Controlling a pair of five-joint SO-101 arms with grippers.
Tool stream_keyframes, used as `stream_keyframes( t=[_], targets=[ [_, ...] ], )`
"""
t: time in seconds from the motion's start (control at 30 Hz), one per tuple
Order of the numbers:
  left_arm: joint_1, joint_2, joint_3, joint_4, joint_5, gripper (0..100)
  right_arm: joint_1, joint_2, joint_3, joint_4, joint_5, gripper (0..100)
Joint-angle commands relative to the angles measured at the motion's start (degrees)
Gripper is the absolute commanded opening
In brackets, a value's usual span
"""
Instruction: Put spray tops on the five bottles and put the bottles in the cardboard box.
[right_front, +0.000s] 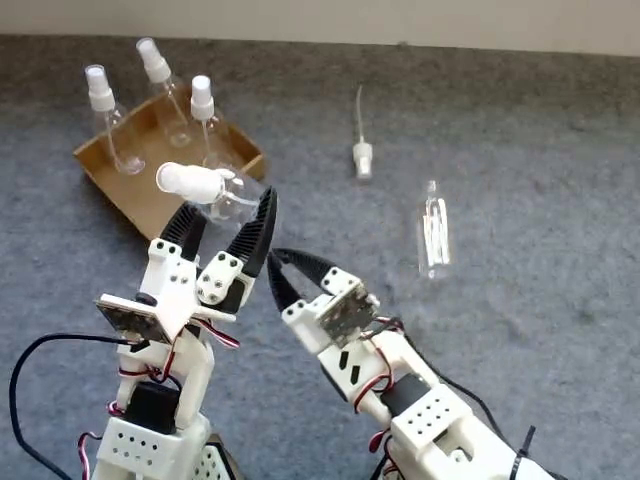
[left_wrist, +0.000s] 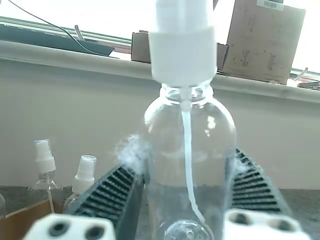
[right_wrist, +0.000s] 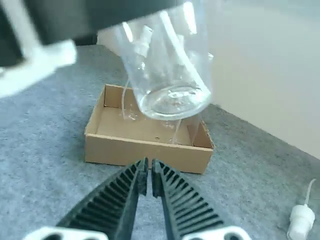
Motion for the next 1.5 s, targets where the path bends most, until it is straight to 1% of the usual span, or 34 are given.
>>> stream_keyframes(
  t=[0.0,0.23,0.43,0.5,0.63,0.7,0.9,1.07,1.3,1.4,1.47],
  targets=[
    [0.7,-0.9,1.1,-1.4,0.8,11,-2.9,-0.6,7.3,-1.4,1.8,0.5],
    [1.1,-0.5,1.1,-0.7,0.9,11,-4.3,-0.8,7.3,-1.4,1.8,0.5],
    [1.1,-0.9,1.1,10.5,0.9,11,-4.1,-0.8,7.3,-1.4,1.8,0.5],
    [1.3,-0.9,1.1,11.9,0.9,11,-4.1,-0.8,7.3,-1.4,1.9,0.5],
    [5.8,-0.9,1.1,14.0,0.6,11,-4.0,-0.7,7.3,-1.4,1.9,0.5],
    [6.8,-0.9,1.1,15.2,0.5,11,-4.0,-0.6,7.3,-1.4,1.9,0.5],
    [6.8,-1.0,1.0,16.4,0.5,11,-3.9,-0.8,7.3,1.7,1.9,0.5],
    [7.3,-1.0,0.9,18.2,0.5,11,-3.9,-0.8,7.3,1.7,1.9,0.5],
    [7.3,-1.0,0.9,18.5,0.5,11,-3.9,-0.7,7.3,1.7,1.9,0.5],
    [7.3,-1.1,-0.5,22.0,0.5,11,-3.8,-0.7,7.3,1.7,1.9,0.5],
    [7.3,-1.1,-2.8,26.4,0.5,11,-3.8,-0.6,7.3,1.7,1.9,0.5]
  ],
)
